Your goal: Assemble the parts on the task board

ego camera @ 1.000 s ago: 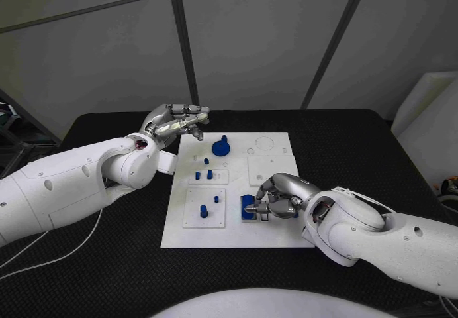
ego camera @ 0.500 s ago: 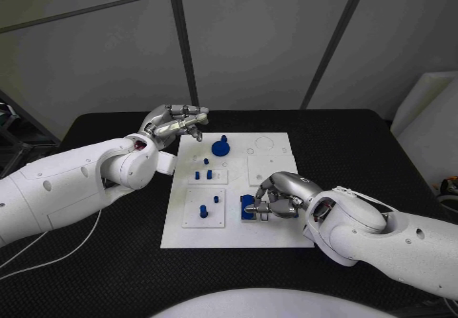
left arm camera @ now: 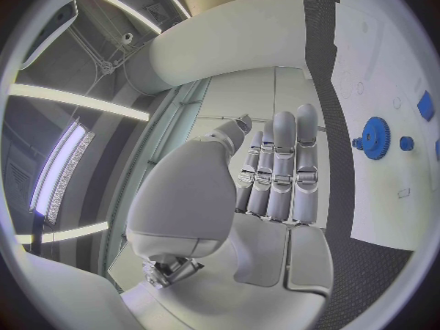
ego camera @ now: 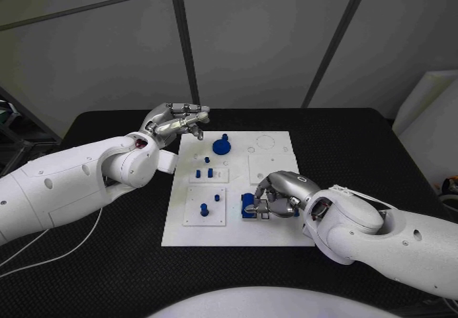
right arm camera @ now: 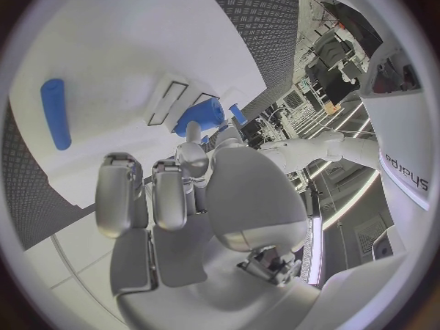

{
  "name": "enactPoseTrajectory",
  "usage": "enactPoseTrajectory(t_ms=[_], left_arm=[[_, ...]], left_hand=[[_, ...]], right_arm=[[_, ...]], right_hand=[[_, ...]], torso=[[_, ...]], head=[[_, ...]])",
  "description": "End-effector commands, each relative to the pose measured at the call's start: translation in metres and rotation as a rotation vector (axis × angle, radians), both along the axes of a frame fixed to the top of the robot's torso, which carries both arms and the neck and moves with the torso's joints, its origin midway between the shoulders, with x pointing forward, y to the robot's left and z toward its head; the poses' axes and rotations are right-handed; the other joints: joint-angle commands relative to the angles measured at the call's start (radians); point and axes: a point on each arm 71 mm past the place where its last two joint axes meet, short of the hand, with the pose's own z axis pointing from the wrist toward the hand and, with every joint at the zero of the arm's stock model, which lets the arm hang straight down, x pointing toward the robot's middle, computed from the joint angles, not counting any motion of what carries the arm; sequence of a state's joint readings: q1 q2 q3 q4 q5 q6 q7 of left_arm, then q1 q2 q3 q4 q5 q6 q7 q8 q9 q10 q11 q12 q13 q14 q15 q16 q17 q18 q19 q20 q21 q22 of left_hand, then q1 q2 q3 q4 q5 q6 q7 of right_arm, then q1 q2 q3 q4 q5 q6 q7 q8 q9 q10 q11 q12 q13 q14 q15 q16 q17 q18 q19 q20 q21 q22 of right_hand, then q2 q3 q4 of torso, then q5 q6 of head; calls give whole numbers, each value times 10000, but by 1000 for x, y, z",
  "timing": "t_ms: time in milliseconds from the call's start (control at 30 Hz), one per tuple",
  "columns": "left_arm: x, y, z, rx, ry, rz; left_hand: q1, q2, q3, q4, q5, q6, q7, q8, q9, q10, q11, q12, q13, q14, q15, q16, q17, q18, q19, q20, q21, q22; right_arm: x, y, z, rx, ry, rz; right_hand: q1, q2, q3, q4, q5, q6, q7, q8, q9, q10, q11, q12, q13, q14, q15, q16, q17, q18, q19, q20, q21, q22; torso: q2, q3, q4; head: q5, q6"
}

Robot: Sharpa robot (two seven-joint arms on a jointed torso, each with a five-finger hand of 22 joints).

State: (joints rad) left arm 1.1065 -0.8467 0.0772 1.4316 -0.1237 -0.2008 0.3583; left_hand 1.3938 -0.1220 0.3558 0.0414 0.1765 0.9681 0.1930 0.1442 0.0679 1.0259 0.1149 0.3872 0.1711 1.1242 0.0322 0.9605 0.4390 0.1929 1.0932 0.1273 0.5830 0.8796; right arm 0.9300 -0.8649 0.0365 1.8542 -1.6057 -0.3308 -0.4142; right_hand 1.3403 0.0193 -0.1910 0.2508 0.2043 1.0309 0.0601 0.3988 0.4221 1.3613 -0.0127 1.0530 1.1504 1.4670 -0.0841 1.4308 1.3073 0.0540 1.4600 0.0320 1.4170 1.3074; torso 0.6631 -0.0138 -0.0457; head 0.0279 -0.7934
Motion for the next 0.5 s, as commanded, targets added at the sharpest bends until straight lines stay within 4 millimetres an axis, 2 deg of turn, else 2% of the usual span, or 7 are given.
enactPoseTrajectory(t_ms=[33, 167, 300, 500], left_arm=[[-1, -2, 1, -44, -67, -152], [-1, -2, 1, -40, -68, -143], [0, -2, 1, -33, -61, -131], [0, 0, 1, -9, -51, -85]], left_hand=[[20, 54, -70, 13, -28, -38, 3, 62, 1, -88, 9, 66, 12, -14, 36, 25, -9, -102, 11, 51, -58, -10], [20, 54, -70, 13, -28, -38, 3, 62, 1, -88, 9, 66, 12, -14, 36, 25, -9, -102, 11, 51, -58, -10], [14, 53, -80, 19, -29, -45, 7, 66, 1, -97, 12, 71, 13, -19, 40, 24, -10, -102, 12, 53, -63, -15], [12, 50, -90, 22, -29, -52, 10, 70, 2, -105, 16, 79, 13, -35, 45, 18, -13, -105, 4, 57, -73, -22]], right_arm=[[1, -3, -1, -401, -148, -69], [2, -5, -2, -432, -129, -141], [2, -8, -2, -421, -93, -199], [2, -9, -3, -334, 142, -191]], right_hand=[[172, 141, 31, 16, 211, 15, -41, -74, 20, -12, -56, -56, 18, 595, 19, -18, 308, 0, -34, -23, -58, 362], [190, 171, 26, 35, 280, 17, -43, -80, 26, -11, -57, -64, 17, 596, 19, -17, 312, 0, -33, -23, -59, 362], [221, 181, 8, 51, 378, 13, -45, -89, 33, 2, -58, -47, 38, 600, 18, -10, 326, -2, -28, -23, -53, 372], [252, 141, -40, 61, 498, 8, -41, -99, 42, 17, -57, -22, 66, 604, 19, -1, 344, -4, -23, -23, -48, 382]], torso=[[6, -6, 9], [-6, -5, -19], [-7, 6, -13], [-19, -9, -12]], head=[[-1, -20], [19, -41], [8, -56], [9, -63]])
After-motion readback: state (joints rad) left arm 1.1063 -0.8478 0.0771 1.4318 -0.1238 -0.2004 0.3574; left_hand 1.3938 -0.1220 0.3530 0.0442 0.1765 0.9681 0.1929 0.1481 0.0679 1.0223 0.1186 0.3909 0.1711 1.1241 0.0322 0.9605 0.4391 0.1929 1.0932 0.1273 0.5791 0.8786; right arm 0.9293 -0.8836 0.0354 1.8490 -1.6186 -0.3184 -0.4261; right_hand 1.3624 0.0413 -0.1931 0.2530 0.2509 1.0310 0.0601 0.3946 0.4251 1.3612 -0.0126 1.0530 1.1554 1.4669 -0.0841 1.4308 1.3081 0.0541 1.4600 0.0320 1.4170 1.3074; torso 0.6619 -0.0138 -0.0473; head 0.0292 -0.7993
